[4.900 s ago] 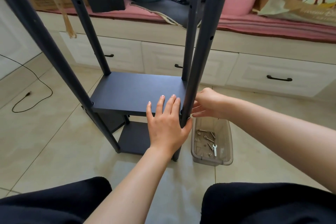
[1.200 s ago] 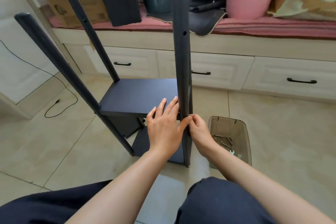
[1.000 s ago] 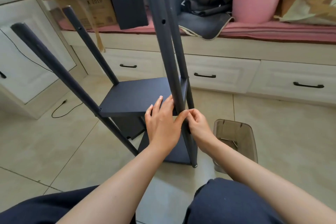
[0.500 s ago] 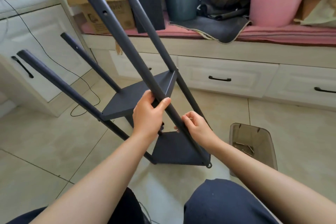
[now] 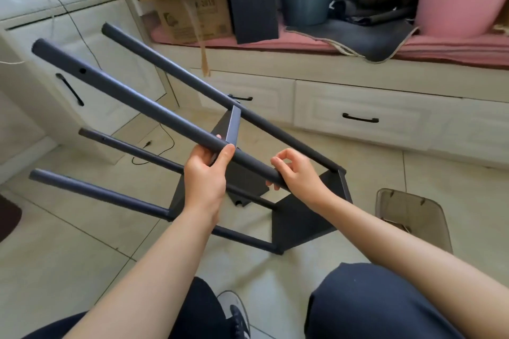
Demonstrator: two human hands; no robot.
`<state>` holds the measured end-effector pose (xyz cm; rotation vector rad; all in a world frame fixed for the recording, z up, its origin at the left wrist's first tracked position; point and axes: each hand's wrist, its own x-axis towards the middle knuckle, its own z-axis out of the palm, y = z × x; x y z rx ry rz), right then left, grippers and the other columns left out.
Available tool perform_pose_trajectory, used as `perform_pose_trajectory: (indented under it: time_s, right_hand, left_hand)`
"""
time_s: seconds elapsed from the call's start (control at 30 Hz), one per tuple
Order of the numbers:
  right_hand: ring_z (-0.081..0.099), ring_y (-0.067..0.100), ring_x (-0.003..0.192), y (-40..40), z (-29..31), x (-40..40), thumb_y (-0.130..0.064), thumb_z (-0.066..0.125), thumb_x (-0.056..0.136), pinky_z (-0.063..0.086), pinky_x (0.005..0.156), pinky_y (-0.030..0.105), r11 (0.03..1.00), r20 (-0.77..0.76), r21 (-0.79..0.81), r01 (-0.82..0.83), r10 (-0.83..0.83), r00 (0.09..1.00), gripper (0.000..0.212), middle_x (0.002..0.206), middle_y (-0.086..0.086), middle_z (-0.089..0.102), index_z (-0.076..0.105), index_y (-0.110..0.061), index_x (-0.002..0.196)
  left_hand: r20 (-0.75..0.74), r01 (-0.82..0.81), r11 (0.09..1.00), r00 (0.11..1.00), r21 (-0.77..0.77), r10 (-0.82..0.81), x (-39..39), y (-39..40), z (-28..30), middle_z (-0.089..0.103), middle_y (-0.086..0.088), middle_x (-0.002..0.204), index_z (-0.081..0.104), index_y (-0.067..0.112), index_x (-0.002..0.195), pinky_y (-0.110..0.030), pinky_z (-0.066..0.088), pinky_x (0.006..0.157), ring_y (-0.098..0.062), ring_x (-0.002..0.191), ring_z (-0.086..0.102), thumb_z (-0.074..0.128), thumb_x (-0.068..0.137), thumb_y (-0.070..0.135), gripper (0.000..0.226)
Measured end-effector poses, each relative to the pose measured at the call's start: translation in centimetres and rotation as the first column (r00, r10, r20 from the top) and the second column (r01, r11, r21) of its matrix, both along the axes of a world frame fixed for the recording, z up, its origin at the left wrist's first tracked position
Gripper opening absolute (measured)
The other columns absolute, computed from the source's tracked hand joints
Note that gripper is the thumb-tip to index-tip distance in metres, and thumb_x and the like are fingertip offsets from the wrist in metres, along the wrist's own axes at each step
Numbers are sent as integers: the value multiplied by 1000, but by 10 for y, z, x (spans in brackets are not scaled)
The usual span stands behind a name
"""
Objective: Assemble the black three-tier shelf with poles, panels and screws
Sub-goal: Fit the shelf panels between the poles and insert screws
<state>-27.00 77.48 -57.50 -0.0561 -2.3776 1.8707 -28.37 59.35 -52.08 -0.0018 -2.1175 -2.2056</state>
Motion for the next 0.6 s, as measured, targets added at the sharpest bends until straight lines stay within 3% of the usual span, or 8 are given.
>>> perform_pose_trajectory:
  time_s: [0.23,0.37,0.5,0.6]
  right_hand:
    - [73,14,66,-14,-4,-22,-23,53,101,57,58,23,996,-34,73,-49,51,998,8,72,5,73,54,-16,103]
    - [73,14,64,-13,-13,-29,-26,53,101,58,58,24,989,-24,133,-62,66,998,4,72,1,74,53,-22,101]
    - [72,14,65,-16,-20,-32,-33,54,99,61,71,40,970,29,234,-62,57,998,5,73,4,73,52,-29,98]
    - [72,14,70,-20,-25,-31,-36,54,99,59,80,48,948,71,307,-88,69,995,6,77,2,72,52,-31,97]
  left_hand:
    - [116,-115,988,988,107,103,-2,-26,-30,72,12,111,63,23,126,-11,49,82,3,103,66,68,94,24,32]
    - [128,-141,990,982,25,137,1,-29,-47,72,10,111,63,21,120,-3,49,73,2,103,66,67,96,29,26]
    - [174,-174,982,967,-68,184,8,-34,-61,71,9,107,62,24,116,-15,49,85,-3,100,66,64,95,38,25]
    - [243,-188,975,947,-117,212,16,-38,-74,68,9,110,60,21,121,-19,43,85,-8,102,61,62,96,40,32]
